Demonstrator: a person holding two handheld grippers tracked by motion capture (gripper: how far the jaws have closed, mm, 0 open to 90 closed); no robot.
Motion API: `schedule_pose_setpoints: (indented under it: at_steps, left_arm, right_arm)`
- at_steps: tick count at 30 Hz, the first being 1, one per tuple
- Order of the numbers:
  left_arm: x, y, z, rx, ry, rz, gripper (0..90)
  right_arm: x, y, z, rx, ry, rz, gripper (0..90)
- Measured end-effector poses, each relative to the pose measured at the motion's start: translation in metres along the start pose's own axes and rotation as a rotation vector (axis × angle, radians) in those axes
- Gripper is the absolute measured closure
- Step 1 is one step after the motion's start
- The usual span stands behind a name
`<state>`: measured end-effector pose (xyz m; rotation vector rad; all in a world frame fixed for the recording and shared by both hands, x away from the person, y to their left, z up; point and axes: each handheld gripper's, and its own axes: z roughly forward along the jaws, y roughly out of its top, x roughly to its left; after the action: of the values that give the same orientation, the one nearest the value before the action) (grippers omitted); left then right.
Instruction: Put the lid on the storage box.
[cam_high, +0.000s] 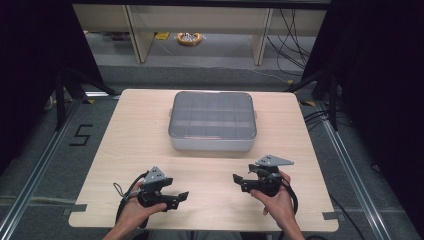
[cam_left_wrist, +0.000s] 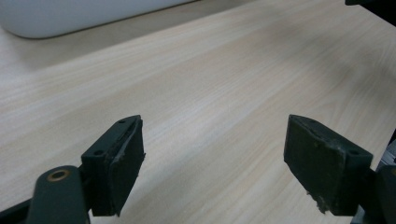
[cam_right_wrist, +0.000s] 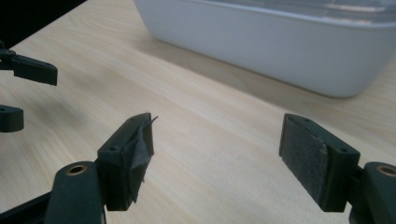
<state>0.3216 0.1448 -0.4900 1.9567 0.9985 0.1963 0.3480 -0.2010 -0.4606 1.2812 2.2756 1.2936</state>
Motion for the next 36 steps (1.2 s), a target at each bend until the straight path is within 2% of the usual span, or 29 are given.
schedule_pose_setpoints:
  at_steps: [3, 4, 5, 6, 7, 9, 10, 11, 13, 14, 15, 16, 17, 18, 19, 20, 22, 23, 25, 27, 28, 29, 30, 31, 33, 34, 35, 36]
  left_arm:
    - [-0.001, -0.005, -0.001, 0.019, 0.005, 0.016, 19.7]
    - [-0.004, -0.007, -0.001, -0.001, 0.008, 0.004, 19.7]
    - [-0.004, -0.008, -0.002, 0.007, 0.011, 0.02, 19.7]
    - [-0.004, -0.008, -0.002, 0.007, 0.011, 0.02, 19.7]
    - [-0.007, -0.013, -0.001, 0.006, 0.009, 0.016, 19.8]
    - [-0.009, -0.015, -0.001, 0.008, 0.007, 0.002, 19.8]
    - [-0.009, -0.017, -0.001, 0.019, 0.004, 0.01, 19.8]
    - [-0.01, -0.02, -0.003, 0.035, 0.012, 0.035, 19.8]
    - [-0.013, -0.023, -0.003, 0.035, 0.011, 0.022, 19.8]
    - [-0.014, -0.025, -0.004, 0.049, 0.006, 0.029, 19.8]
    - [-0.014, -0.026, -0.004, 0.054, 0.011, 0.051, 19.7]
    - [-0.014, -0.027, -0.004, 0.062, 0.02, 0.067, 19.7]
    - [-0.016, -0.028, -0.004, 0.056, 0.009, 0.062, 19.7]
    - [-0.017, -0.029, -0.003, 0.051, 0.025, 0.075, 19.7]
    - [-0.02, -0.03, -0.002, 0.043, 0.026, 0.062, 19.7]
    - [-0.021, -0.03, -0.004, 0.052, 0.031, 0.085, 19.7]
    - [-0.022, -0.031, -0.005, 0.048, 0.034, 0.097, 19.6]
    - [-0.023, -0.032, -0.006, 0.058, 0.044, 0.114, 19.6]
    - [-0.023, -0.033, -0.009, 0.062, 0.032, 0.122, 19.6]
    - [-0.025, -0.034, -0.009, 0.06, 0.036, 0.12, 19.5]
    - [-0.026, -0.035, -0.01, 0.057, 0.029, 0.118, 19.5]
    - [-0.027, -0.036, -0.011, 0.062, 0.035, 0.11, 19.5]
    - [-0.027, -0.036, -0.013, 0.082, 0.034, 0.123, 19.5]
    - [-0.028, -0.037, -0.014, 0.073, 0.024, 0.115, 19.5]
    - [-0.029, -0.04, -0.015, 0.069, 0.038, 0.123, 19.4]
    - [-0.029, -0.04, -0.017, 0.076, 0.028, 0.139, 19.4]
    - [-0.029, -0.042, -0.018, 0.077, 0.031, 0.13, 19.4]
    - [-0.029, -0.042, -0.018, 0.077, 0.031, 0.13, 19.4]
  right_arm:
    - [0.001, -0.005, -0.001, 0.015, 0.006, 0.007, 27.2]
    - [0.002, -0.009, -0.002, 0.021, 0.006, 0.005, 27.1]
    - [0.003, -0.011, -0.002, 0.011, 0.015, 0.005, 27.1]
    - [0.003, -0.011, -0.002, 0.011, 0.015, 0.005, 27.1]
    - [0.006, -0.016, -0.003, 0.038, 0.006, 0.048, 27.0]
    - [0.005, -0.02, -0.002, 0.027, 0.023, 0.018, 27.0]
    - [0.005, -0.02, -0.002, 0.027, 0.023, 0.018, 27.0]
    - [0.007, -0.024, -0.002, 0.033, 0.02, 0.014, 27.0]
    - [0.009, -0.028, 0.0, 0.035, 0.038, 0.01, 27.0]
    - [0.01, -0.03, -0.002, 0.048, 0.033, 0.006, 27.0]
    - [0.015, -0.032, -0.002, 0.06, 0.05, 0.05, 27.0]
    - [0.013, -0.033, -0.002, 0.058, 0.051, 0.014, 27.0]
    - [0.014, -0.035, -0.002, 0.044, 0.051, 0.002, 26.9]
    - [0.015, -0.036, -0.003, 0.063, 0.044, 0.001, 26.9]
    - [0.017, -0.037, -0.003, 0.061, 0.052, 0.003, 26.7]
    - [0.018, -0.039, -0.003, 0.059, 0.068, 0.005, 26.4]
    - [0.018, -0.04, -0.005, 0.065, 0.055, -0.003, 26.1]
    - [0.02, -0.043, -0.006, 0.068, 0.069, 0.008, 25.5]
    - [0.022, -0.045, -0.007, 0.075, 0.072, 0.006, 24.3]
    - [0.023, -0.047, -0.008, 0.07, 0.06, 0.007, 24.2]
    - [0.022, -0.048, -0.008, 0.075, 0.073, 0.009, 23.7]
    - [0.023, -0.049, -0.009, 0.073, 0.065, 0.003, 23.6]
    - [0.024, -0.05, -0.01, 0.083, 0.071, 0.009, 23.6]
    - [0.024, -0.051, -0.01, 0.087, 0.073, 0.003, 23.5]
    - [0.025, -0.054, -0.011, 0.095, 0.078, 0.006, 23.0]
    - [0.028, -0.056, -0.014, 0.104, 0.076, 0.036, 22.9]
    - [0.026, -0.057, -0.015, 0.101, 0.062, 0.002, 22.7]
    - [0.026, -0.057, -0.015, 0.101, 0.062, 0.002, 22.7]
